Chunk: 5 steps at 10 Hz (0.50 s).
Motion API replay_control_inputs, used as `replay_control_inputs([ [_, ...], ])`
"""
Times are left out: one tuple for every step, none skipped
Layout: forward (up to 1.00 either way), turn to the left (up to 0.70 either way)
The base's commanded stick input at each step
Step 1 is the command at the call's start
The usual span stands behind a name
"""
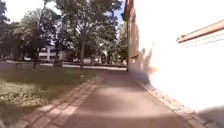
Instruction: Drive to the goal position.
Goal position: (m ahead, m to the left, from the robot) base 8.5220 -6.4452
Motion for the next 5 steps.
replay_control_inputs([
  [0.7,-0.1],
  [0.7,-0.02],
  [0.7,0.0],
  [0.7,0.0],
  [0.7,0.0],
])
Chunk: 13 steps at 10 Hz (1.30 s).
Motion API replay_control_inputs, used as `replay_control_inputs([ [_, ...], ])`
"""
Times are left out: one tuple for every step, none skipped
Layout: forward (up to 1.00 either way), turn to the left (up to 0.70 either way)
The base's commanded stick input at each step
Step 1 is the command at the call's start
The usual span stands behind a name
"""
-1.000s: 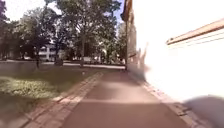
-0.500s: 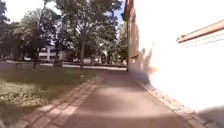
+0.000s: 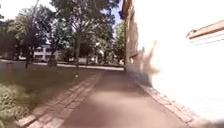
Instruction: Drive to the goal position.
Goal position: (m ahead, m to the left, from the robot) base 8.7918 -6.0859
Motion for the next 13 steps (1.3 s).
replay_control_inputs([
  [0.7,-0.02],
  [0.7,-0.12],
  [0.7,-0.14],
  [0.7,-0.06],
  [0.7,0.0],
  [0.7,0.0],
  [0.7,0.0],
  [0.7,0.0],
  [0.7,0.0],
  [0.7,0.0],
  [0.7,0.0],
  [0.7,0.0],
  [0.7,0.0],
])
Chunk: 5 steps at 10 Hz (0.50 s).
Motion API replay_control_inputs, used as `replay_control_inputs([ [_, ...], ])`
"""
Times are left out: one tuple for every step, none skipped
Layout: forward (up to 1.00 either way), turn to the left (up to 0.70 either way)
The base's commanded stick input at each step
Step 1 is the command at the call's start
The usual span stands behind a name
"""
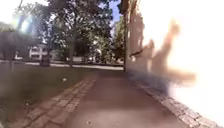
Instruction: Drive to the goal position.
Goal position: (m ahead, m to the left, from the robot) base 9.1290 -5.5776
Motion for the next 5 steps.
replay_control_inputs([
  [0.7,0.0],
  [0.7,0.0],
  [0.7,0.0],
  [0.7,0.0],
  [0.7,0.0],
])
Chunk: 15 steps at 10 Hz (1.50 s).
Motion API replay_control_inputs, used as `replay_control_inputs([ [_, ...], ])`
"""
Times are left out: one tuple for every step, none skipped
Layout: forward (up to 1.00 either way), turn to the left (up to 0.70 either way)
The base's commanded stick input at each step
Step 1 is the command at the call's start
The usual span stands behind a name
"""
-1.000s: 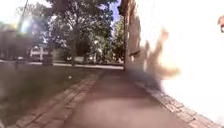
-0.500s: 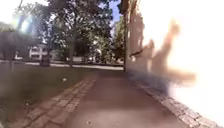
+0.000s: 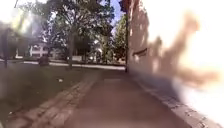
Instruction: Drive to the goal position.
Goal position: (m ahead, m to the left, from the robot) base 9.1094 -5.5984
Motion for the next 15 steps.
replay_control_inputs([
  [0.7,0.0],
  [0.7,0.0],
  [0.7,0.0],
  [0.7,0.0],
  [0.7,0.0],
  [0.7,0.0],
  [0.7,0.0],
  [0.7,0.0],
  [0.7,0.0],
  [0.7,0.0],
  [0.7,0.0],
  [0.7,0.0],
  [0.7,0.0],
  [0.7,0.0],
  [0.7,-0.13],
])
